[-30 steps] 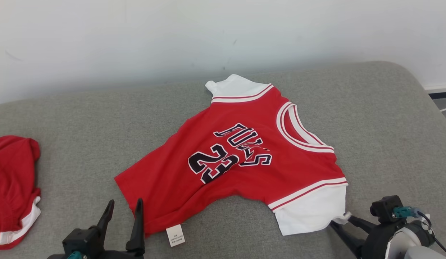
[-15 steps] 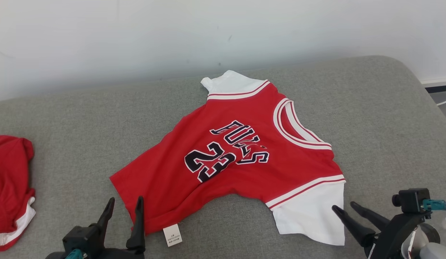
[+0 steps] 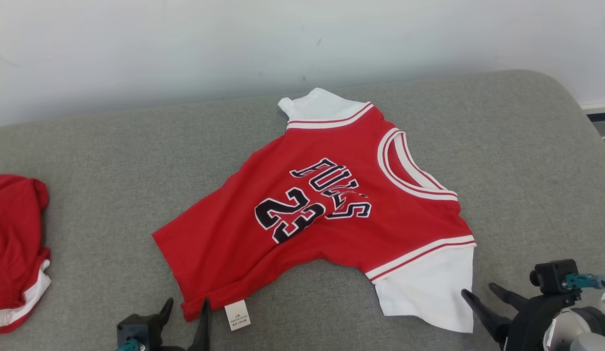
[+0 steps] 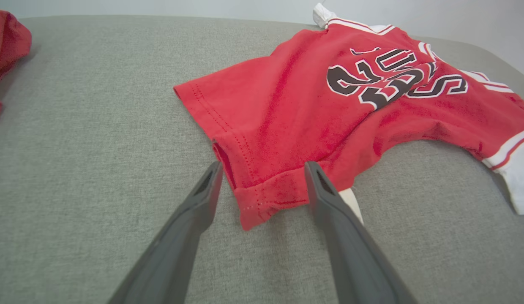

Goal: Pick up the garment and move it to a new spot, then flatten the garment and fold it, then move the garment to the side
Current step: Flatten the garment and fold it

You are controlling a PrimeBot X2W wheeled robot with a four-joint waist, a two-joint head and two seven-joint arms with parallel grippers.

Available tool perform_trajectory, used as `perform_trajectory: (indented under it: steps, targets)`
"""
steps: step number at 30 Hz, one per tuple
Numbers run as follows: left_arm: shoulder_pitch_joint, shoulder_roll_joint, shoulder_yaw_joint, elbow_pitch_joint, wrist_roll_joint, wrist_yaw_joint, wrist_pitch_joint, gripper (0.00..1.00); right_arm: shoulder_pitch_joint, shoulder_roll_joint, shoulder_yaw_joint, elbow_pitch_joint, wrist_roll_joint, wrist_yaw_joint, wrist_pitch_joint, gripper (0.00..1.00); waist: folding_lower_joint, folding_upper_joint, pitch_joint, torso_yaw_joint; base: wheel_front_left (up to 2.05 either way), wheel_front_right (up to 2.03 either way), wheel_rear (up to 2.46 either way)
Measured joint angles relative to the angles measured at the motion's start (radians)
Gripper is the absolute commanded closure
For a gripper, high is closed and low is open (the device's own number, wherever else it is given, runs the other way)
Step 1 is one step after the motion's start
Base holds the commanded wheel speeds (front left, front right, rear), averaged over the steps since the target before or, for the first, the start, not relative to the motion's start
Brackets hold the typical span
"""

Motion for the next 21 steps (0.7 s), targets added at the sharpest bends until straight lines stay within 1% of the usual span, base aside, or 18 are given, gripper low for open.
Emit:
perform_trajectory:
  steps: [9, 14, 16, 17, 18, 19, 20, 21]
  targets:
    - [-0.003, -0.002, 0.002, 0.054, -0.005, 0.000, 0.051, 0.00, -0.013, 0.008, 0.033, 0.006, -0.026, -0.049, 0.052, 0.00, -0.0001, 0.0000, 0.006, 0.000, 0.00, 0.00, 0.00]
    - [-0.021, -0.003, 0.000, 0.073, -0.005, 0.000, 0.061, 0.00, -0.013, 0.016, 0.063, 0.017, -0.036, -0.068, 0.096, 0.00, -0.0001, 0.0000, 0.007, 0.001, 0.00, 0.00, 0.00]
    - [-0.032, -0.004, -0.002, 0.081, -0.005, -0.001, 0.063, 0.12, -0.014, 0.021, 0.076, 0.022, -0.041, -0.075, 0.114, 0.00, 0.0000, 0.0000, 0.007, 0.002, 0.00, 0.00, 0.00]
    - [-0.035, -0.006, -0.002, 0.086, -0.006, -0.002, 0.063, 0.50, -0.014, 0.025, 0.080, 0.025, -0.044, -0.079, 0.120, 0.06, -0.0001, 0.0000, 0.007, 0.002, 0.00, 0.00, 0.00]
    - [-0.038, -0.007, -0.006, 0.090, -0.006, -0.002, 0.063, 0.69, -0.015, 0.028, 0.082, 0.028, -0.045, -0.082, 0.124, 0.50, -0.0001, 0.0000, 0.007, 0.003, 0.00, 0.00, 0.00]
    - [-0.043, -0.009, -0.007, 0.091, -0.007, -0.002, 0.063, 0.93, -0.017, 0.032, 0.083, 0.032, -0.045, -0.086, 0.129, 0.71, -0.0001, 0.0000, 0.007, 0.003, 0.00, 0.00, 0.00]
    - [-0.048, -0.012, -0.006, 0.095, -0.013, -0.003, 0.063, 1.00, -0.021, 0.034, 0.087, 0.036, -0.045, -0.087, 0.136, 0.93, -0.0001, 0.0000, 0.007, 0.004, 0.00, 0.00, 0.00]
    - [-0.053, -0.013, -0.007, 0.104, -0.018, -0.010, 0.065, 1.00, -0.026, 0.035, 0.090, 0.040, -0.049, -0.088, 0.140, 1.00, 0.0000, 0.0000, 0.007, 0.005, 0.00, 0.00, 0.00]
